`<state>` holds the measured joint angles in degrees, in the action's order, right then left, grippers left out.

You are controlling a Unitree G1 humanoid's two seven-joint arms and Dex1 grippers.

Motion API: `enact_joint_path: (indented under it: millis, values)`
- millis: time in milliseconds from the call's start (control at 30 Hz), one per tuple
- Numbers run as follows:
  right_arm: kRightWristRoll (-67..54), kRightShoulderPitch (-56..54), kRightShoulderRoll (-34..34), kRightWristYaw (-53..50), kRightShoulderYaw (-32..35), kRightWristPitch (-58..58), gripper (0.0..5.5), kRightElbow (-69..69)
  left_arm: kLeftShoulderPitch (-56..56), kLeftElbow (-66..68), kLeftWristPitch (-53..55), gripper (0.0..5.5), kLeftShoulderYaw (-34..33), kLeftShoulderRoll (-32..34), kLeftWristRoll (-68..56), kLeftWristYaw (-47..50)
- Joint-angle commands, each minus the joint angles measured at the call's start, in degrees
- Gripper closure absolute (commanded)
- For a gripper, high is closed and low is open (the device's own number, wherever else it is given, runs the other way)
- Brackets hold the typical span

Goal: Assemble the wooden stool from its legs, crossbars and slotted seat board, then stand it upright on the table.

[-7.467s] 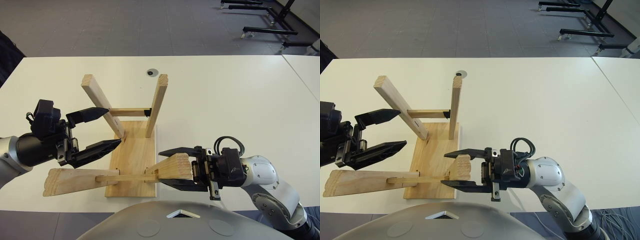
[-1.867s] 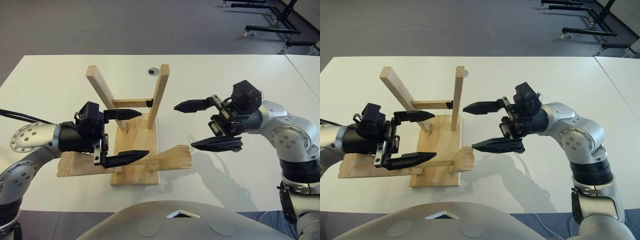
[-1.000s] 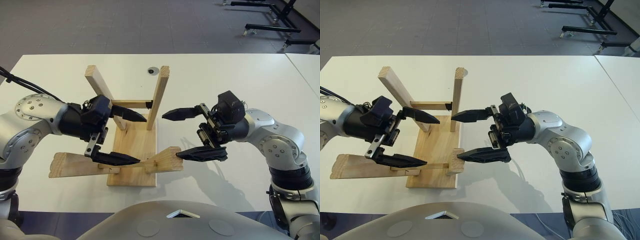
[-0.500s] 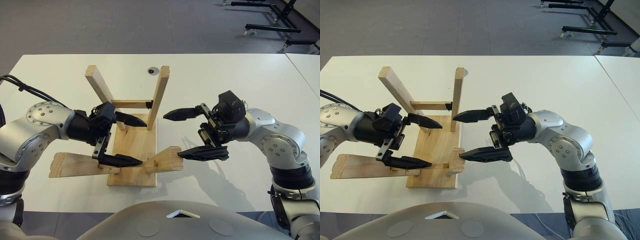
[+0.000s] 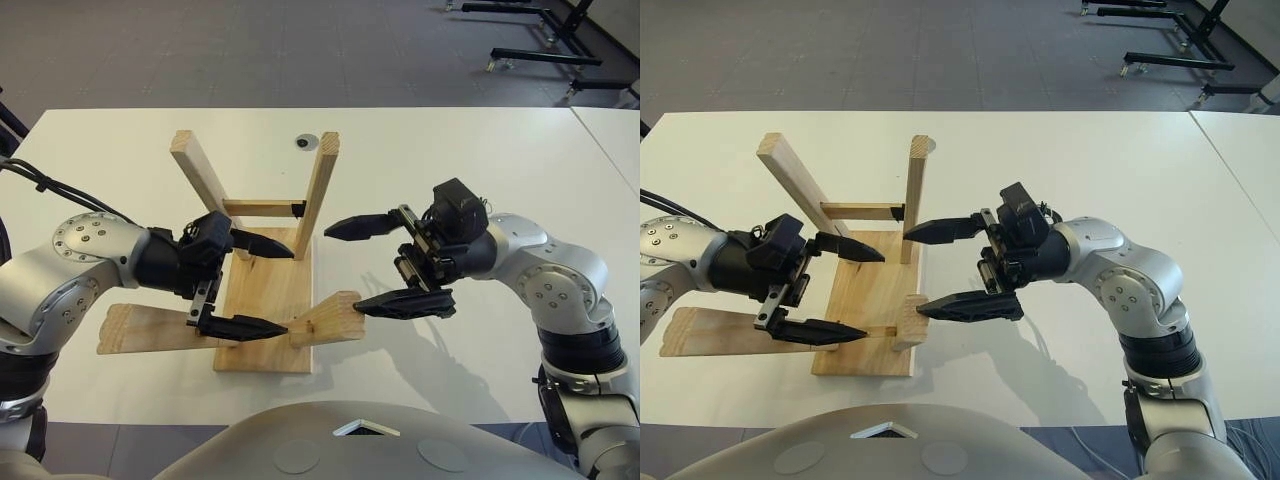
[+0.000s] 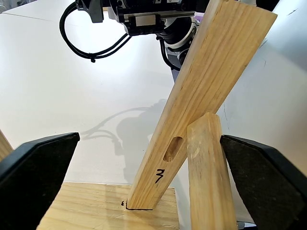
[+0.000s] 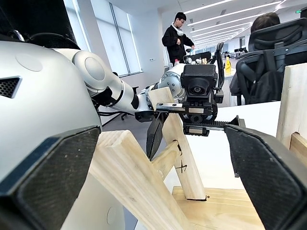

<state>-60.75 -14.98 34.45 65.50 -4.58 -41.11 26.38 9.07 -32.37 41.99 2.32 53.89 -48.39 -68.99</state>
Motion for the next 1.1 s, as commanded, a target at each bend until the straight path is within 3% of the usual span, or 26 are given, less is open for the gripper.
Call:
enact_joint_path:
  millis: [33,900,1100]
  values:
    - [0.81,-1.17,0.50,0.20,0.00,-0.69,0.75,-0.13,-0.95,0.14,-0.01,0.10,0.65,0.12,1.60,0.83]
    - [1.59,-2.66,0.90,2.57,-0.46,-1.28,0.75,-1.53,-5.53,1.89,-3.18,0.10,4.07,-1.59,8.17,3.53]
    - [1.41,-2.66,0.55,1.97,-0.37,-1.79,0.75,-1.17,-4.72,0.50,-2.46,0.10,-1.01,-4.07,1.70,4.18]
